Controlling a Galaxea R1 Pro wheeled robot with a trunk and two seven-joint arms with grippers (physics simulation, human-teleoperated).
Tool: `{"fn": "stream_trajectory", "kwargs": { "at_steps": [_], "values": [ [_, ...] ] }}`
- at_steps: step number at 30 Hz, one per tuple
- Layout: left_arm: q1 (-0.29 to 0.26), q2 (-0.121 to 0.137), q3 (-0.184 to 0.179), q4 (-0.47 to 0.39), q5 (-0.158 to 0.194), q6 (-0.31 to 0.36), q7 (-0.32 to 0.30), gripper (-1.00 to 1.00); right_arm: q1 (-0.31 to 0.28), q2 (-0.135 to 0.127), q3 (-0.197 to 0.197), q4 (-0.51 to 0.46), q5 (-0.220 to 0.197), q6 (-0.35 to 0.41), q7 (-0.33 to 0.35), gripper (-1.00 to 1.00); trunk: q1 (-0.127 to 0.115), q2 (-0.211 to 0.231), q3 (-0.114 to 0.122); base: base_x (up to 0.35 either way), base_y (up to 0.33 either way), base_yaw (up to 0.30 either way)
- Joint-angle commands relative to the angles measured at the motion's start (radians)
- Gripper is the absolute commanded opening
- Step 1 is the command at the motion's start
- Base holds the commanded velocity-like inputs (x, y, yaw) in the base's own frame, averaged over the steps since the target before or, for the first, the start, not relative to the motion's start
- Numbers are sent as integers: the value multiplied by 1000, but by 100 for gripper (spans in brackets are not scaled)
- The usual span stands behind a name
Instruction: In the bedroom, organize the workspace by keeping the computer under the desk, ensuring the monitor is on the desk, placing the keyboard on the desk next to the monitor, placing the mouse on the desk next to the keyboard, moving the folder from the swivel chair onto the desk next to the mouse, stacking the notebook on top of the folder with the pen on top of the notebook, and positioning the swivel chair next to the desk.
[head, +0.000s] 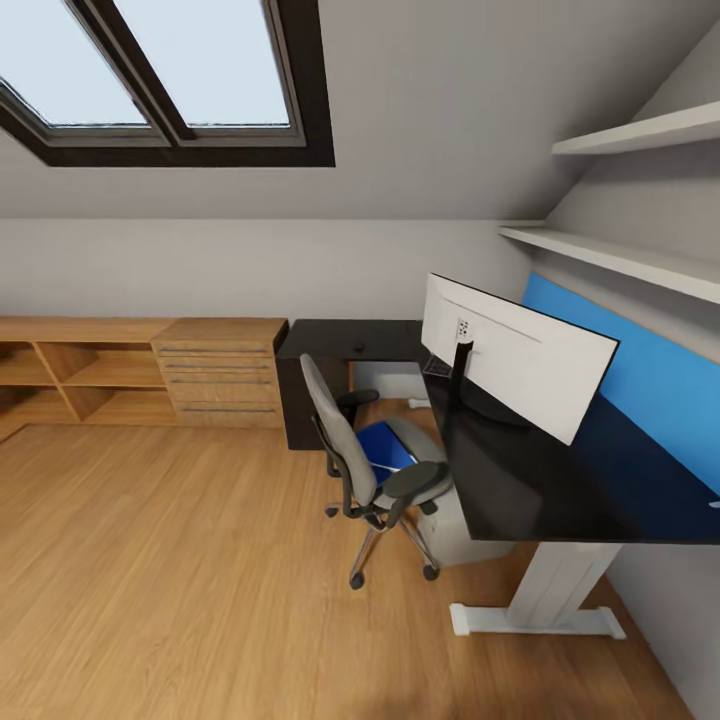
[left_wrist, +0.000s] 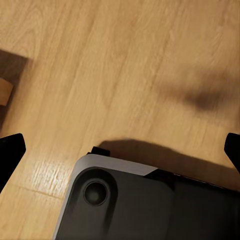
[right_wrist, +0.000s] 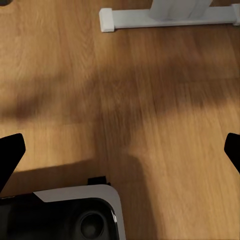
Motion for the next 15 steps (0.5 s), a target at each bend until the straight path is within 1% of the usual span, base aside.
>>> {"fn": "stream_trajectory", "kwargs": {
  "at_steps": [1,15],
  "values": [
    [0,0,0,-1,4,-2,-1,100,0,0,-2,0,0,-3,0,100,0,-1,-1,3,0,7],
    [0,1,2,-10,6,-4,0,100,0,-1,-4,1,1,0,0,100,0,-1,-1,1,0,1]
  ]
}}
